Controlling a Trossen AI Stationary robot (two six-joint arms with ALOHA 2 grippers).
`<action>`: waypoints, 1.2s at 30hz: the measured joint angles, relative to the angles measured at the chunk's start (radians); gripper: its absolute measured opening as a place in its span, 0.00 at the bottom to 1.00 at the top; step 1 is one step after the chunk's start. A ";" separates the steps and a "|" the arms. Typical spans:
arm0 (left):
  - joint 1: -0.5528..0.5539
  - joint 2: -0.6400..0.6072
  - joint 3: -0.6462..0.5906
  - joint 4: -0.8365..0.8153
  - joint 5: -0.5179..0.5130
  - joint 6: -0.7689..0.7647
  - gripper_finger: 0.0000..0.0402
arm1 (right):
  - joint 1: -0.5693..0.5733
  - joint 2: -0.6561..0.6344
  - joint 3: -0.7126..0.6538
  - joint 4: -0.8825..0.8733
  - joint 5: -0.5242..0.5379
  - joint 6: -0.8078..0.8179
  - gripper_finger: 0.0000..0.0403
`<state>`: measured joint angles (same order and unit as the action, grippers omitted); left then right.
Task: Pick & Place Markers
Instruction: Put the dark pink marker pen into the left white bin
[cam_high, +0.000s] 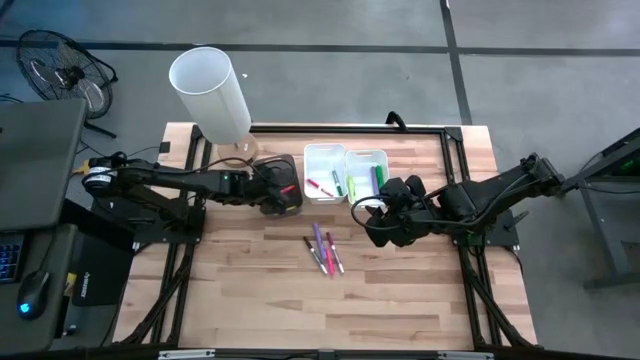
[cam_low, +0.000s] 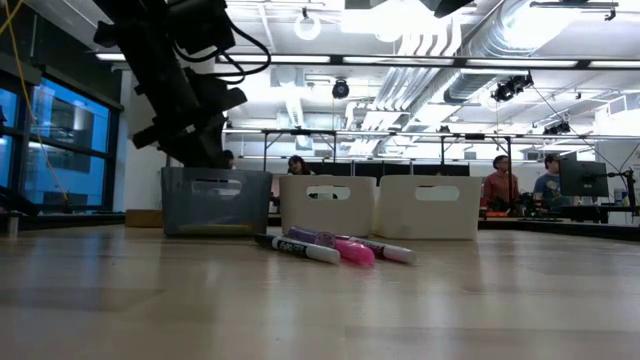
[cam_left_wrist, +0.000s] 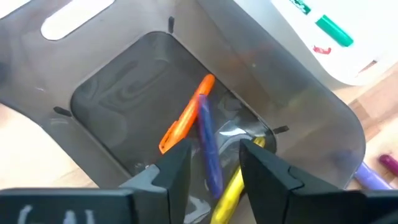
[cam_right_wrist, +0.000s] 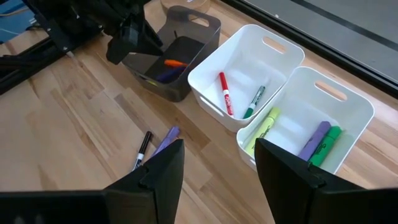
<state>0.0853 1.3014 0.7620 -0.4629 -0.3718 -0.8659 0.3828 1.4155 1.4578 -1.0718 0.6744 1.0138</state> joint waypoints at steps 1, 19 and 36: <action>0.000 0.000 0.000 0.000 0.008 0.010 0.34 | 0.000 0.000 0.000 0.000 0.000 0.000 0.46; 0.000 -0.209 0.001 0.037 0.290 0.181 0.34 | 0.000 0.000 0.000 0.000 -0.049 -0.003 0.46; -0.320 -0.306 0.001 0.040 0.216 0.154 0.34 | -0.003 0.223 0.000 0.048 -0.321 0.164 0.45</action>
<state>-0.2346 0.9955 0.7628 -0.4225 -0.1558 -0.7116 0.3795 1.6385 1.4574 -1.0238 0.3536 1.1773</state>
